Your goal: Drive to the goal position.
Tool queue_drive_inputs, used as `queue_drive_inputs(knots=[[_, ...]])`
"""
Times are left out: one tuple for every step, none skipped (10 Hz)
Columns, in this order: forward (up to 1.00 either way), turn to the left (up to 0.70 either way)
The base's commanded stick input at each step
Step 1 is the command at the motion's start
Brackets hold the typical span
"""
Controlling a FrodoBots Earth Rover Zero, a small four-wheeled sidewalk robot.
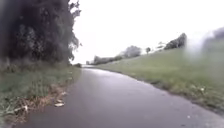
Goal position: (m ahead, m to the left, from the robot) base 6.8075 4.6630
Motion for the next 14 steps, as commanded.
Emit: queue_drive_inputs(knots=[[0.70,0.00],[0.70,0.00],[0.70,0.00],[0.70,0.00],[0.70,0.00],[0.70,0.00],[0.70,0.00],[0.70,0.00],[0.70,0.00],[0.70,0.00],[0.70,0.00],[0.70,0.00],[0.70,0.00],[0.70,0.00]])
